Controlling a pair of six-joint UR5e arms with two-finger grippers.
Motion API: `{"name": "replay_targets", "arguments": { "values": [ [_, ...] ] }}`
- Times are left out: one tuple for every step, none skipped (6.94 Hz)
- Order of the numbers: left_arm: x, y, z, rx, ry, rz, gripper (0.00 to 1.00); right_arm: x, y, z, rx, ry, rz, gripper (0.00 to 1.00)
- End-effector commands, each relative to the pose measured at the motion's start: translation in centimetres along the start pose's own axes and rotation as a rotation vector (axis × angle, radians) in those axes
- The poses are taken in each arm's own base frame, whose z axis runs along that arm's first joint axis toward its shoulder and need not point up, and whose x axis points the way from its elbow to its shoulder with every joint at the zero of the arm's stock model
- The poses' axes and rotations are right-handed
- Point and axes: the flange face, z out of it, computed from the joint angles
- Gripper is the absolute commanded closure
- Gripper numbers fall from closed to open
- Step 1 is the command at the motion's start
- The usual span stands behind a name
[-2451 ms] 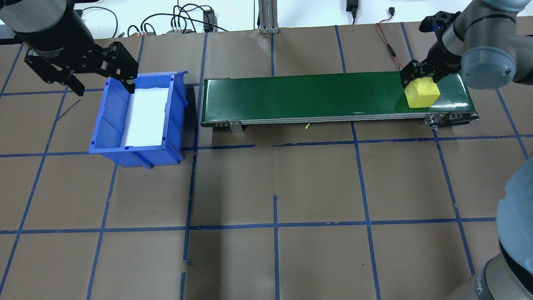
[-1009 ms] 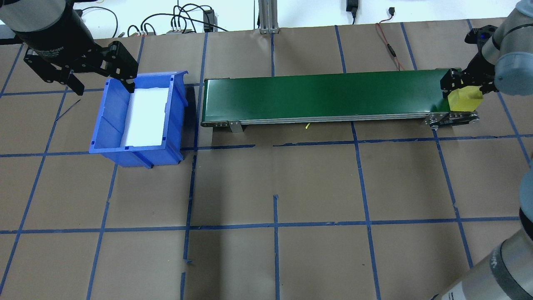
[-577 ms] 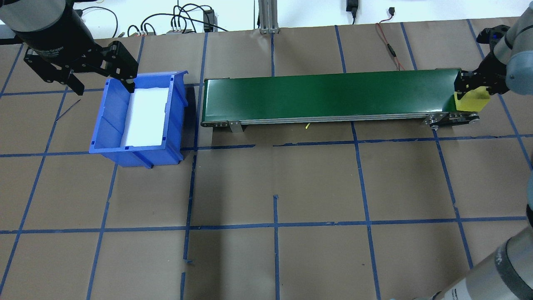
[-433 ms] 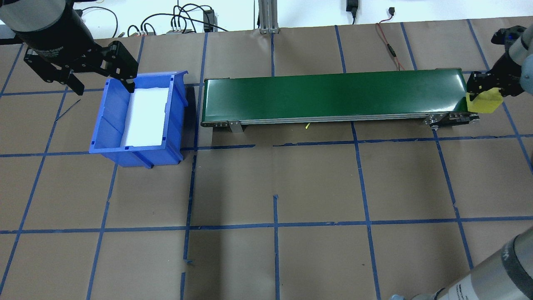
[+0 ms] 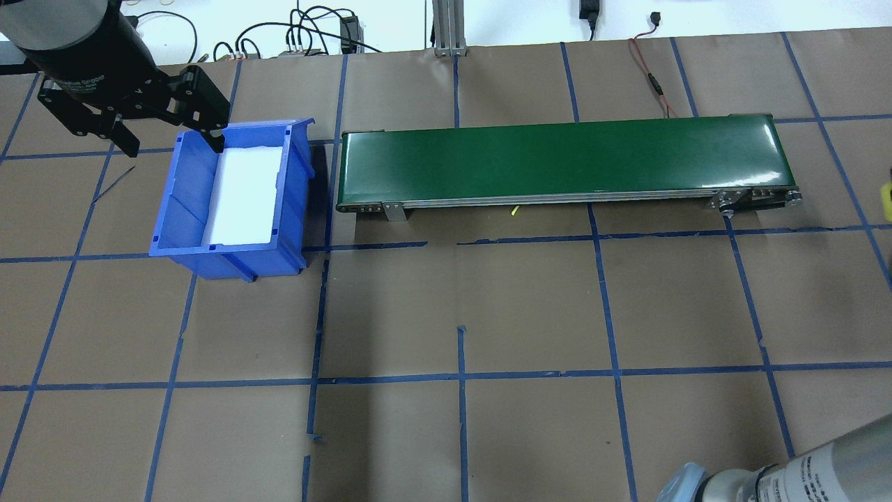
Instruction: Move block left to right into plate
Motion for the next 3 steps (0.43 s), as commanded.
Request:
{"name": "replay_targets", "arguments": {
  "values": [
    [0.1, 0.0, -0.1, 0.001, 0.001, 0.001, 0.0, 11.0, 9.1, -0.4, -0.07, -0.061, 0.018, 0.91],
    [0.0, 0.0, -0.1, 0.001, 0.0, 0.001, 0.0, 16.3, 14.7, 3.2, -0.092, -0.114, -0.019, 0.91],
    [0.0, 0.0, -0.1, 0.001, -0.001, 0.001, 0.0, 21.8, 19.8, 4.9, -0.05, -0.077, 0.02, 0.91]
  ]
}}
